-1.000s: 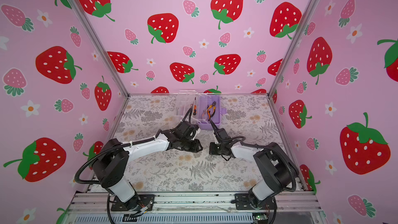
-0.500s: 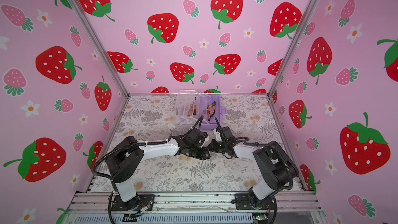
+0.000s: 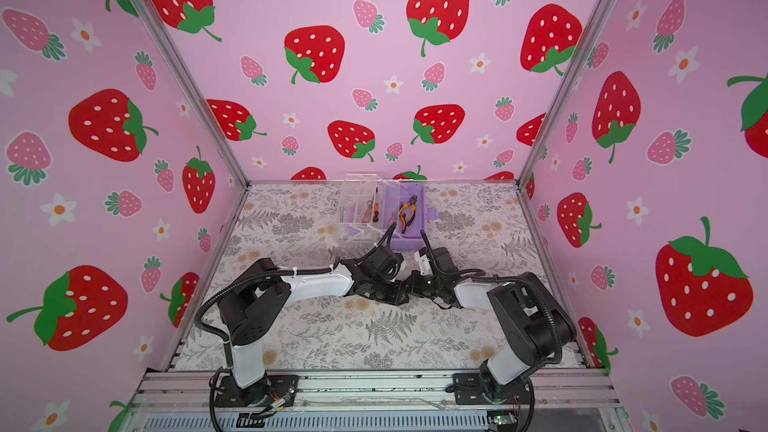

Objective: Pack the tool kit

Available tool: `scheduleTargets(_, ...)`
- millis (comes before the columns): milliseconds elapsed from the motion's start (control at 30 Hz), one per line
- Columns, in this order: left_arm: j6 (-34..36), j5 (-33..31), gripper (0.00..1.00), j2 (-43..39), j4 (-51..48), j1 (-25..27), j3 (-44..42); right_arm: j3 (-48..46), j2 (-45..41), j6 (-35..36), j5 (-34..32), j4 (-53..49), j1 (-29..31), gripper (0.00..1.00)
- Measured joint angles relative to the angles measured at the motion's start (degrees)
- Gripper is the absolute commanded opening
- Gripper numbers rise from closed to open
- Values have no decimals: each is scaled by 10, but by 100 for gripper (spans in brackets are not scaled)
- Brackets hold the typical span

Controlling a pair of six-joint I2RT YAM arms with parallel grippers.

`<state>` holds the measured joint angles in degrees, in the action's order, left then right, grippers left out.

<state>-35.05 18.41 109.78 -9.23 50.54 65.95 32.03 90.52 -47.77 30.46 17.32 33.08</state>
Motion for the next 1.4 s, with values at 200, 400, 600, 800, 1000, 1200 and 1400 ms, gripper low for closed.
scheduleTargets(200,-9,-27,33,0,-3,0,4,-7,0,-9,11,21,-5,0)
scheduleTargets(400,-18,-30,27,4,-5,0,11,-23,-5,-26,18,44,-9,0)
scheduleTargets(600,-32,-27,7,19,3,1,14,-38,-17,-41,23,58,-10,0)
scheduleTargets(800,-41,-25,1,23,5,1,16,-39,-18,-47,24,64,-10,0)
scheduleTargets(1000,-40,-29,0,23,4,1,17,-32,-41,-10,-9,-2,-7,0)
scheduleTargets(1200,-38,-34,0,-3,-1,-15,10,-7,-158,49,-149,-164,50,27)
scheduleTargets(1400,-37,-40,10,-54,-5,-64,-11,25,-213,62,-295,-293,166,44)
